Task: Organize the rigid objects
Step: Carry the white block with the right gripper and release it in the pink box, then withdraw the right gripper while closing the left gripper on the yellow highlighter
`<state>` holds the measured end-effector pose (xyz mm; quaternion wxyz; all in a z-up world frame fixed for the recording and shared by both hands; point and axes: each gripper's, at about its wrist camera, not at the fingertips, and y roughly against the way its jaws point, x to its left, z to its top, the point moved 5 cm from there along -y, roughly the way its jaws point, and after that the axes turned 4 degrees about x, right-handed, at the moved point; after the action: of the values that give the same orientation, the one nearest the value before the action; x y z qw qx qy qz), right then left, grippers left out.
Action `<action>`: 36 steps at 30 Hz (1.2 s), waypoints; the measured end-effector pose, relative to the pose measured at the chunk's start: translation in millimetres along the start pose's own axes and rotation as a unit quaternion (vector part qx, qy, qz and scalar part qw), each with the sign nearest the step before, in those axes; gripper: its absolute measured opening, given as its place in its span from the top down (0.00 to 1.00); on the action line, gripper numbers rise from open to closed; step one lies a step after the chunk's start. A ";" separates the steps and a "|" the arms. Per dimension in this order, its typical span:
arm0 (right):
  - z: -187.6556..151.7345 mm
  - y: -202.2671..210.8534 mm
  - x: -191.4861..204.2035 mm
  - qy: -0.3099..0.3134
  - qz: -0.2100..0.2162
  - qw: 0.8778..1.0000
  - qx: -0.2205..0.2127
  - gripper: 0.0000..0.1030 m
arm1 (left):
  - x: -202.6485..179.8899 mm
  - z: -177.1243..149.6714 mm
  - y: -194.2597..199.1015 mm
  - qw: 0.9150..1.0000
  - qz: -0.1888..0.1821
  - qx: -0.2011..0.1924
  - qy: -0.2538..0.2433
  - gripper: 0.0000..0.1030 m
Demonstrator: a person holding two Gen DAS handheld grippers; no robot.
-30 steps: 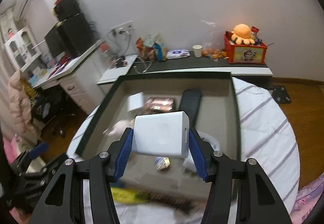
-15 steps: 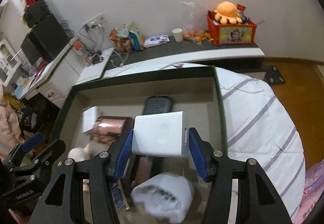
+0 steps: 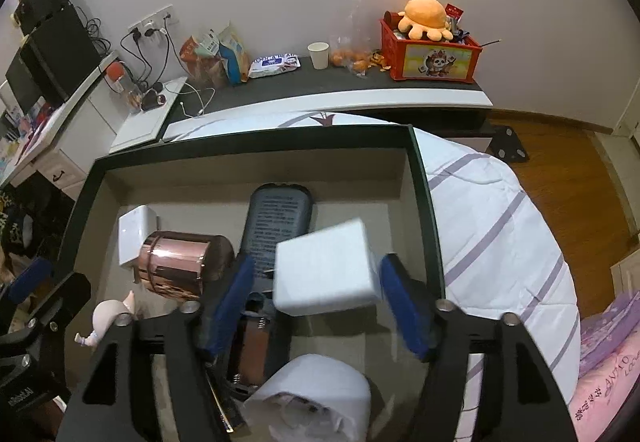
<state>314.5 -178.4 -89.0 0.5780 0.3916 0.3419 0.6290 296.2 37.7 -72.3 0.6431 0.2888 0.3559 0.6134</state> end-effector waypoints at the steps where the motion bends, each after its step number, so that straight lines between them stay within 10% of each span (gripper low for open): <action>1: -0.9 2.8 1.8 0.002 0.001 1.000 -0.005 0.23 | 1.1 -1.4 3.0 1.000 0.000 -0.002 0.001 0.01; 20: -77.5 107.0 6.9 0.013 0.042 0.996 -0.079 0.22 | 3.6 -94.5 91.6 0.999 0.024 -0.022 -0.005 0.01; 36: -173.2 129.9 -15.3 0.002 0.075 0.995 -0.060 0.22 | -22.8 -176.1 85.5 1.000 0.009 0.022 -0.020 0.01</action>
<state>101.5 -202.4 -55.3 0.5509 0.3791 0.2743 0.6910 103.5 10.5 -102.9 0.6381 0.3186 0.3539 0.6051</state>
